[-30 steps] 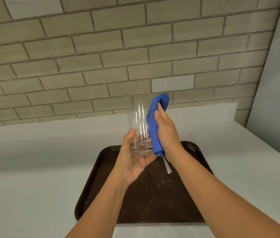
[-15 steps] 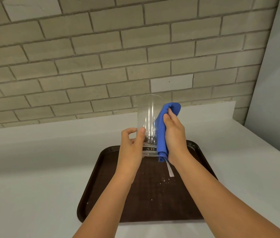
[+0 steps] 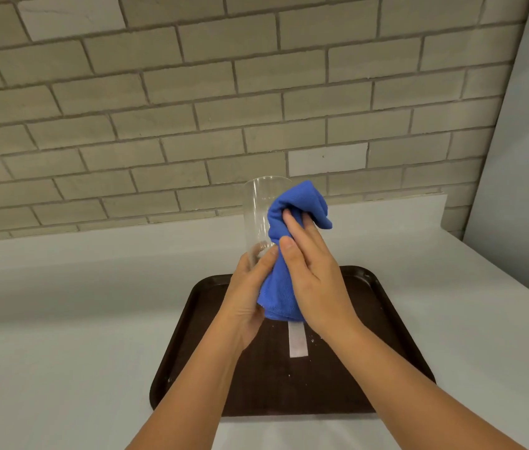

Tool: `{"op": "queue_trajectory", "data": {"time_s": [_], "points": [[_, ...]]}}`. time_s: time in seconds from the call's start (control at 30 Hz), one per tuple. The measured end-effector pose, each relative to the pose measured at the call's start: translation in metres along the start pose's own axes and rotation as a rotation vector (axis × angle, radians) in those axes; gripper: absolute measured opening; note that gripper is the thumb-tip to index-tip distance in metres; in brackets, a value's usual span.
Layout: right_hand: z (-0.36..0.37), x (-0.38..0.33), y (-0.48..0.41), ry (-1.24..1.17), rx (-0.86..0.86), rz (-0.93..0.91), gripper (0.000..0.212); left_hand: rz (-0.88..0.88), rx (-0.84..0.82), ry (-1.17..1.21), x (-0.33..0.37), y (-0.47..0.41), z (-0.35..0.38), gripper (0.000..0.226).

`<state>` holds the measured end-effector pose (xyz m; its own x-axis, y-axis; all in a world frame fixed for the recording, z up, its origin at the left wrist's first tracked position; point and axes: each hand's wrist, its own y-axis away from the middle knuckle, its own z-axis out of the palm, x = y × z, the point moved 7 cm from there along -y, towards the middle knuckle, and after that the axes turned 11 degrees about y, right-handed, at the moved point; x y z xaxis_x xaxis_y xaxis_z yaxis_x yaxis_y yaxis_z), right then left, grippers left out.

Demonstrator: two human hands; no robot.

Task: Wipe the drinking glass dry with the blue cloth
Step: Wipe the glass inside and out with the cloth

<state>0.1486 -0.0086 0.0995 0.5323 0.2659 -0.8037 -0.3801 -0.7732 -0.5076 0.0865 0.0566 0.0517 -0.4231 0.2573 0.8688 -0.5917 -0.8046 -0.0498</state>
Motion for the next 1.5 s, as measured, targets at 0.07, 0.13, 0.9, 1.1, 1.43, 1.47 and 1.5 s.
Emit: {"op": "queue_trajectory", "data": {"time_s": [0.07,0.13,0.9,1.1,1.43,1.47,1.5], "points": [[-0.001,-0.011,-0.007,0.087,0.007,-0.073,0.048,-0.06,-0.086,0.086,-0.004,0.003,0.008,0.049],[-0.006,-0.02,-0.022,0.166,0.035,-0.117,0.051,-0.091,-0.127,0.126,-0.004,0.005,0.014,0.044],[-0.012,0.032,-0.011,-0.386,0.176,0.326,0.041,0.29,0.147,-0.573,0.032,-0.002,0.013,0.068],[-0.006,0.015,-0.009,-0.264,0.117,0.231,0.041,0.28,0.167,-0.587,0.033,0.004,0.014,0.051],[0.016,-0.017,-0.001,0.077,0.022,-0.114,0.042,-0.028,-0.031,0.157,0.005,-0.003,0.002,0.047],[0.016,-0.02,-0.008,0.172,0.036,-0.158,0.046,-0.07,-0.071,0.208,0.001,-0.002,0.005,0.046],[0.012,-0.023,-0.017,0.229,0.043,-0.173,0.049,-0.089,-0.103,0.247,0.0,-0.001,0.006,0.047]]}}
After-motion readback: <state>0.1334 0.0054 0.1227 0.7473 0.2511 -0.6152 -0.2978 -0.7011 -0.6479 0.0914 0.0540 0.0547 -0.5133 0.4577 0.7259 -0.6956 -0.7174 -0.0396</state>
